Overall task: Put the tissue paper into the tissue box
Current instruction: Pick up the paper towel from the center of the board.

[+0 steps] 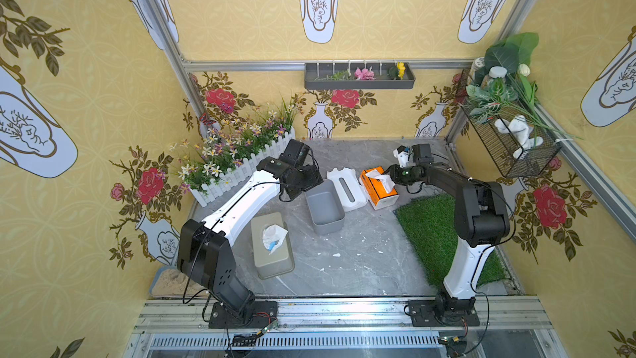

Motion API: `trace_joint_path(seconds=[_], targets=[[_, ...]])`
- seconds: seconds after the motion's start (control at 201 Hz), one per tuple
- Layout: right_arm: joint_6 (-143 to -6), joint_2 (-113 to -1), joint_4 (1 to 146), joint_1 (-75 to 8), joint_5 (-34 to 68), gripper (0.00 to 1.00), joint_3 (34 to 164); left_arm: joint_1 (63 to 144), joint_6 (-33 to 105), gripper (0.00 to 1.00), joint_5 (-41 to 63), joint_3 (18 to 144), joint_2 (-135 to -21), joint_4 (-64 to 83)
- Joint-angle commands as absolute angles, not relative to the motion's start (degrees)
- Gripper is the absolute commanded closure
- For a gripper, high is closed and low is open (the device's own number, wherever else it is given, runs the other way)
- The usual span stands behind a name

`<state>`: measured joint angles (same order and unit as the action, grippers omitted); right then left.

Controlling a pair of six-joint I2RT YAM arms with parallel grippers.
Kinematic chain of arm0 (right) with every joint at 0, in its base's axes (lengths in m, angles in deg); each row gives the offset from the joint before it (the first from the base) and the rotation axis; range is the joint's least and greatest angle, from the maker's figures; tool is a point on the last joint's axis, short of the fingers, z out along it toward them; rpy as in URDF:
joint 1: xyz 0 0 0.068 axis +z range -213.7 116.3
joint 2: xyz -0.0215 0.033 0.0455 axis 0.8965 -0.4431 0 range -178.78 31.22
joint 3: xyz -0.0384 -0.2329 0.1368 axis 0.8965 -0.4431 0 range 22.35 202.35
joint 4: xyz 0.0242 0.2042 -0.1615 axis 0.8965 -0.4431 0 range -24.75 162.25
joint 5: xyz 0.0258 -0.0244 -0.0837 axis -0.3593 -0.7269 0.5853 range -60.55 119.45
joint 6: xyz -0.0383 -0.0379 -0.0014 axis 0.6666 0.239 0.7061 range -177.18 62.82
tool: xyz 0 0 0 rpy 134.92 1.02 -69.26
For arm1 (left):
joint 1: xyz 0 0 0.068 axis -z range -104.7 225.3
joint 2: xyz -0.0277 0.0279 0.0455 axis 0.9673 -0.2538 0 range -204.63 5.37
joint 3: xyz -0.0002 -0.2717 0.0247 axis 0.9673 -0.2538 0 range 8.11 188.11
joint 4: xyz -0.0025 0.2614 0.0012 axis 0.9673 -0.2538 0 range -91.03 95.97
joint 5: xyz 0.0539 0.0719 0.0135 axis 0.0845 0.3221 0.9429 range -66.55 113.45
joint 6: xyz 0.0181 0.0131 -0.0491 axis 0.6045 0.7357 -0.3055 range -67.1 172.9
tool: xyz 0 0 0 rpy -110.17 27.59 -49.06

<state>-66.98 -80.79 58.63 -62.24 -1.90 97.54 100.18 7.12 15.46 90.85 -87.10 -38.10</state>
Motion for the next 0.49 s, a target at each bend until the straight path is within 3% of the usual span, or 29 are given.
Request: trace_joint_path(seconds=[0.0,0.065,0.229,0.338,0.488], targets=[[-67.5,-80.3,55.6,-62.2,-2.2,0.61,96.6,100.0,8.9,0.17,15.0,90.1,-87.0,-36.8],[-68.5,-79.6,56.4,-62.1,-3.3,0.66,95.2,100.0,9.0,0.17,14.8,89.6,-86.8,-36.4],[-70.6,-77.4,57.0,-61.4,-2.3,0.91,92.5,99.9,9.0,0.17,15.5,88.5,-85.8,-36.0],[-72.4,-73.8,57.6,-61.2,-0.8,0.98,90.7,99.8,9.4,0.17,16.4,88.0,-84.8,-36.2],[-74.7,-68.7,58.6,-61.5,0.5,1.00,88.7,98.9,9.7,0.17,17.1,86.8,-82.5,-36.3]])
